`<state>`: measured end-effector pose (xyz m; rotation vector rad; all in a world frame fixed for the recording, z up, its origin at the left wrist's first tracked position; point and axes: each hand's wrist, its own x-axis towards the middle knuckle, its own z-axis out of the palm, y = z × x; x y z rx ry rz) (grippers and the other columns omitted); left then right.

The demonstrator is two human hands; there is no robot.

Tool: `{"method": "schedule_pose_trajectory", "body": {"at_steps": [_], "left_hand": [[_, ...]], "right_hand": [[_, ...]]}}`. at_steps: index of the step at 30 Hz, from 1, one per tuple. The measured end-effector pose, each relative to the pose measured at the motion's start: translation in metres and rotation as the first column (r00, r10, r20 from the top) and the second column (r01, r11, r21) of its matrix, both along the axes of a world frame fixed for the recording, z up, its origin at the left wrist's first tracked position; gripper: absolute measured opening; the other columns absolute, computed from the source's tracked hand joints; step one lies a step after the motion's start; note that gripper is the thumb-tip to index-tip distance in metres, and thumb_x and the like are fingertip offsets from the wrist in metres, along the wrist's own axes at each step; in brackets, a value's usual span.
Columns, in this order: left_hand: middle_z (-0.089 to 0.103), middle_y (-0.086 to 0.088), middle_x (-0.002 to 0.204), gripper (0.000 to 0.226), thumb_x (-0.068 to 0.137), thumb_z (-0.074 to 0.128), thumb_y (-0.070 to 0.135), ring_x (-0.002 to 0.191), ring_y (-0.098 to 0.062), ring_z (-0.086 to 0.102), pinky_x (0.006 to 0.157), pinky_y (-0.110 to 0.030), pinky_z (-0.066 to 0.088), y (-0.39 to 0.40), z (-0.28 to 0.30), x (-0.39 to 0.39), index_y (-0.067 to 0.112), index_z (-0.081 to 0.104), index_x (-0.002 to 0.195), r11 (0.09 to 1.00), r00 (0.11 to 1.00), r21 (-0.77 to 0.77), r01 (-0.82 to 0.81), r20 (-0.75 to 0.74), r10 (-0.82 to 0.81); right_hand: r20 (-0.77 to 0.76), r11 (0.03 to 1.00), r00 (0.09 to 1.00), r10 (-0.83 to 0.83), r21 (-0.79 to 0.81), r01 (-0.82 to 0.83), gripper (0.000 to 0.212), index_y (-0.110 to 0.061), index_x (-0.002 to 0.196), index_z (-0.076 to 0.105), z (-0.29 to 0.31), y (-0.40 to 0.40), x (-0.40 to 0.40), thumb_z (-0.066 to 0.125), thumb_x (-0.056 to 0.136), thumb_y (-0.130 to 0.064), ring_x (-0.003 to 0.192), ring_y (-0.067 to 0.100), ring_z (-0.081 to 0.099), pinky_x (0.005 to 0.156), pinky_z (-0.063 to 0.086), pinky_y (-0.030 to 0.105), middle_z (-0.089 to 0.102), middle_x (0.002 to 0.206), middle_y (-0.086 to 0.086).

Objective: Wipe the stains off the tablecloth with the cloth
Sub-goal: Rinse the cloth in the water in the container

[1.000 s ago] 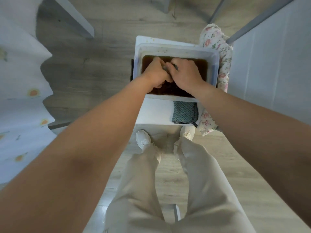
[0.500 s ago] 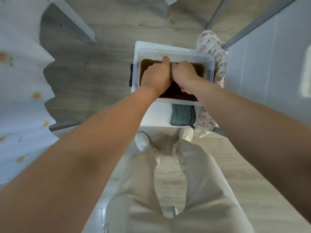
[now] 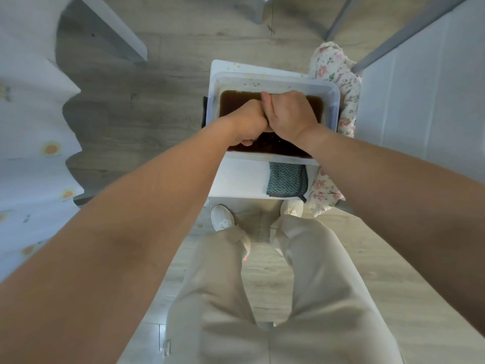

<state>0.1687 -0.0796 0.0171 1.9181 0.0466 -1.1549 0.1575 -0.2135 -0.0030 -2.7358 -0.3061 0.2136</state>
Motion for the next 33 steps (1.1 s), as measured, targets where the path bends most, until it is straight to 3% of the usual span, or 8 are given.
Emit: {"method": "schedule_pose_trajectory", "body": {"at_steps": [6,10,12,15,19,25,29,33], "left_hand": [[0.039,0.004,0.057,0.018,0.091,0.056,0.000,0.050,-0.010,0.029,0.043,-0.023,0.027,-0.002,0.017,-0.003,0.016,0.059,0.082,0.994,0.985,-0.054,-0.091,-0.152,0.082],[0.057,-0.007,0.081,0.024,0.088,0.054,-0.001,0.070,-0.016,0.050,0.061,-0.030,0.048,-0.015,0.040,-0.015,0.009,0.058,0.110,0.945,0.940,-0.066,-0.319,-0.150,0.307],[0.067,-0.010,0.102,0.038,0.088,0.054,0.003,0.090,-0.021,0.062,0.084,-0.038,0.058,-0.023,0.058,-0.024,0.011,0.055,0.125,0.887,0.886,-0.100,-0.451,-0.173,0.431],[0.068,-0.016,0.110,0.044,0.087,0.047,-0.003,0.098,-0.028,0.067,0.082,-0.041,0.061,-0.024,0.091,-0.037,0.002,0.052,0.131,0.674,0.702,-0.207,-0.709,-0.296,0.648],[0.064,-0.007,0.072,0.017,0.094,0.044,0.004,0.074,-0.023,0.060,0.058,-0.028,0.055,-0.006,0.130,-0.055,0.004,0.060,0.087,0.313,0.398,-0.254,-0.915,-0.455,0.797],[0.057,-0.011,0.074,0.012,0.097,0.054,-0.002,0.066,-0.019,0.058,0.055,-0.026,0.053,0.034,0.184,-0.093,0.004,0.056,0.087,0.200,0.262,-0.261,-0.944,-0.233,0.937],[0.055,-0.012,0.078,0.015,0.094,0.054,-0.009,0.066,-0.021,0.058,0.055,-0.028,0.055,0.078,0.223,-0.131,0.005,0.051,0.097,0.017,0.070,-0.300,-0.954,-0.168,0.983],[0.057,-0.013,0.087,0.021,0.091,0.055,-0.011,0.071,-0.021,0.059,0.066,-0.033,0.056,0.131,0.252,-0.178,0.009,0.052,0.096,-0.026,0.006,-0.317,-0.948,-0.097,0.995]], "right_hand": [[0.052,0.996,0.998,-0.040,0.083,0.036,0.049,-0.007,0.084,0.066,0.020,-0.004,-0.011,0.029,0.104,-0.032,0.065,0.025,0.061,0.064,0.048,0.036,0.067,0.074,0.010],[-0.099,0.907,0.933,-0.345,0.221,0.359,0.039,-0.012,0.081,0.058,0.045,0.003,-0.025,0.037,0.103,-0.036,0.063,0.014,0.054,0.061,0.038,0.027,0.060,0.069,0.001],[-0.233,0.793,0.858,-0.458,0.329,0.513,0.030,-0.014,0.085,0.052,0.065,0.006,-0.034,0.042,0.102,-0.037,0.068,0.013,0.056,0.061,0.036,0.024,0.058,0.073,-0.004],[-0.351,0.713,0.809,-0.471,0.389,0.584,0.024,-0.014,0.096,0.048,0.093,0.008,-0.041,0.049,0.099,-0.037,0.079,0.018,0.061,0.067,0.044,0.029,0.061,0.082,0.000],[-0.262,0.818,0.891,-0.370,0.363,0.447,0.028,-0.010,0.107,0.049,0.133,0.022,-0.050,0.059,0.093,-0.032,0.084,0.019,0.056,0.072,0.041,0.028,0.061,0.099,0.008],[-0.314,0.922,0.946,-0.084,0.336,0.194,0.036,-0.004,0.126,0.050,0.195,0.069,-0.069,0.057,0.092,-0.015,0.109,0.030,0.056,0.089,0.042,0.033,0.057,0.120,0.017],[-0.280,0.953,0.955,0.093,0.304,-0.004,0.018,-0.009,0.100,0.060,0.239,0.112,-0.092,0.050,0.098,-0.024,0.090,0.030,0.062,0.071,0.044,0.033,0.067,0.095,0.011],[-0.274,0.937,0.946,0.173,0.341,-0.072,0.022,-0.014,0.083,0.058,0.279,0.167,-0.127,0.050,0.099,-0.026,0.073,0.020,0.055,0.063,0.032,0.028,0.060,0.076,0.002]]}}
